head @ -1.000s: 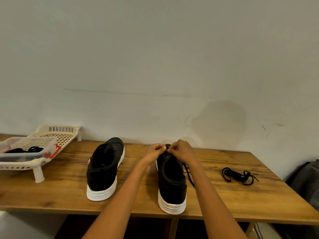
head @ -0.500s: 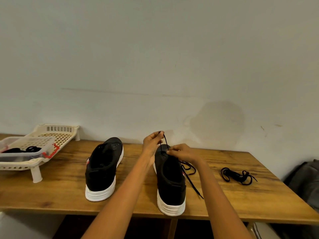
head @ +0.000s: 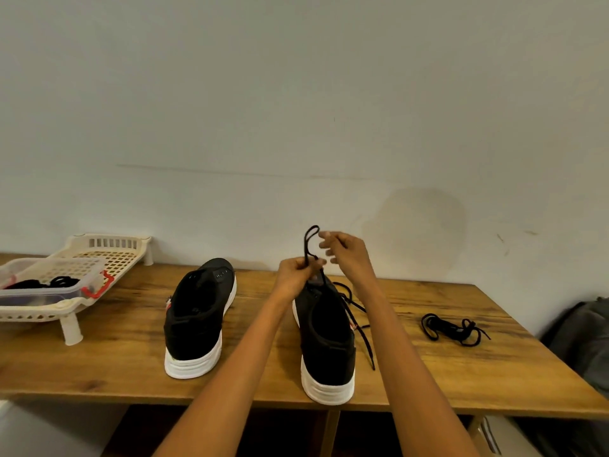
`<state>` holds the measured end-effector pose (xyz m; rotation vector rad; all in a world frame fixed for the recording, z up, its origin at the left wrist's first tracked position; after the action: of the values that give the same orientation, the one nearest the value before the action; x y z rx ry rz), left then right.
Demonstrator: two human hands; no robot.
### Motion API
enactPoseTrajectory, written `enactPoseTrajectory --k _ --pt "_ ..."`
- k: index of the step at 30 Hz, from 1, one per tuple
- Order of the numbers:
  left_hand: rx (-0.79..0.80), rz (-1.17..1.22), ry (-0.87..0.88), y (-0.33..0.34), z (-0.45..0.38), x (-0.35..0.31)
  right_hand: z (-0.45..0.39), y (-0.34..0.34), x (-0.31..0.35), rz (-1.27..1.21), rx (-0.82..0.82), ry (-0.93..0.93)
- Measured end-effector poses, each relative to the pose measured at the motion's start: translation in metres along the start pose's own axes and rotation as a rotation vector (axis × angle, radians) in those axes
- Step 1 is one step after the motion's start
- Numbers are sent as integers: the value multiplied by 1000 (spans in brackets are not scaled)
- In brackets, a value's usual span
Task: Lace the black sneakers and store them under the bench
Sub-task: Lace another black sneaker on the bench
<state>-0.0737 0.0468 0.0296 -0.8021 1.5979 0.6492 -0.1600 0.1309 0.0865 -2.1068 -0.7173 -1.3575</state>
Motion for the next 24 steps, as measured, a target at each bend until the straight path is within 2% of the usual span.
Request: enactPoseTrajectory --k 2,4,5,7,9,11,13,15,19,21,23,24 --pt "-133 210 -19 -11 -5 -7 6 0 -27 214 141 90" --pt "-196 325 -46 -15 -6 -7 16 1 -50 409 307 145" --pt "-216 348 -59 -17 -6 -5 19 2 -55 419 343 158" --pt "-233 334 -64 -20 -6 1 17 -1 -55 418 293 127" --pt "-145 172 3 -21 -6 0 11 -3 -42 449 201 37" --pt "47 -85 74 -12 -2 -1 6 -3 -22 360 102 -39" --pt "231 -272 71 1 5 7 3 -4 -2 228 7 -81" --pt "251 -315 43 5 9 12 0 1 11 177 -24 -110" --pt "178 -127 -33 -1 2 11 -2 3 7 78 -42 -52" --pt "101 98 -97 -8 -2 15 -2 -2 -9 69 -23 29" --pt "-32 303 -158 -20 -8 21 -1 -5 -31 156 31 128" --pt "-92 307 -179 -25 -9 21 0 -6 -42 232 64 163"
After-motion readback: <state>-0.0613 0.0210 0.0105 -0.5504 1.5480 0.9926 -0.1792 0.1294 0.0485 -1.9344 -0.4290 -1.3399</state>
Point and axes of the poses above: each hand's wrist, its own z-axis away from the middle knuckle, its own y-axis out of the palm, x = y × z, the point moved 7 cm from there along -z, towards the middle knuckle, and after that the axes turned 6 degrees about -z, right-handed, at the moved point
